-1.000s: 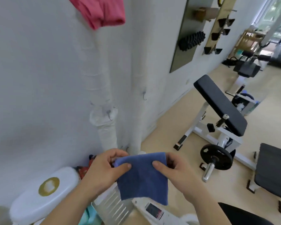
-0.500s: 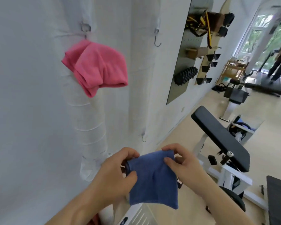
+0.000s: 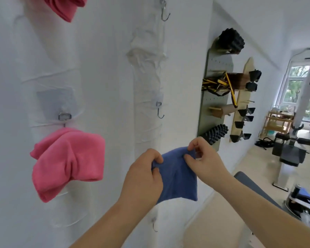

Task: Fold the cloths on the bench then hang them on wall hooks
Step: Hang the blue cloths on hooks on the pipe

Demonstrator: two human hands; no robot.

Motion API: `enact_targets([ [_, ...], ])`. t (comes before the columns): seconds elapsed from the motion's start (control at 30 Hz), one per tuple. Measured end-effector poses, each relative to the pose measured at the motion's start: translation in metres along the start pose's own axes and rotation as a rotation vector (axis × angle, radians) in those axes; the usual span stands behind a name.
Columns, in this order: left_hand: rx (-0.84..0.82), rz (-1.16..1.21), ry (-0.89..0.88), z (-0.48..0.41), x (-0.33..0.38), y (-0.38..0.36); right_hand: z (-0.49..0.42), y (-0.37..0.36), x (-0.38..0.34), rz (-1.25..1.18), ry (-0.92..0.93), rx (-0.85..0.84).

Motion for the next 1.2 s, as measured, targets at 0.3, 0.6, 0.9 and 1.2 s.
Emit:
enact_targets([
  [0.3,0.239,-0.137,0.010,-0.115,0.059,0.028,-0.140,0.018,-0.061,0.051,0.286,0.057],
  [0.6,0.222,-0.390,0.186,-0.160,0.019,0.011,-0.193,-0.016,-0.027,0.206,0.236,-0.022],
  [0.9,0.231,-0.527,0.138,-0.175,0.013,-0.010,-0.203,-0.034,0.008,-0.089,-0.070,-0.115],
  [1.2,0.072,-0.878,-0.103,-0.173,0.031,-0.027,-0.186,-0.027,-0.011,0.132,0.116,-0.343],
])
Point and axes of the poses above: each hand's wrist, its own z-axis away from the middle knuckle, its own y-axis out of the back of the hand, x = y × z, the point moved 6 cm from there along -z, towards the middle knuckle, and after that the axes turned 14 degrees about -z, right-handed, at the moved point
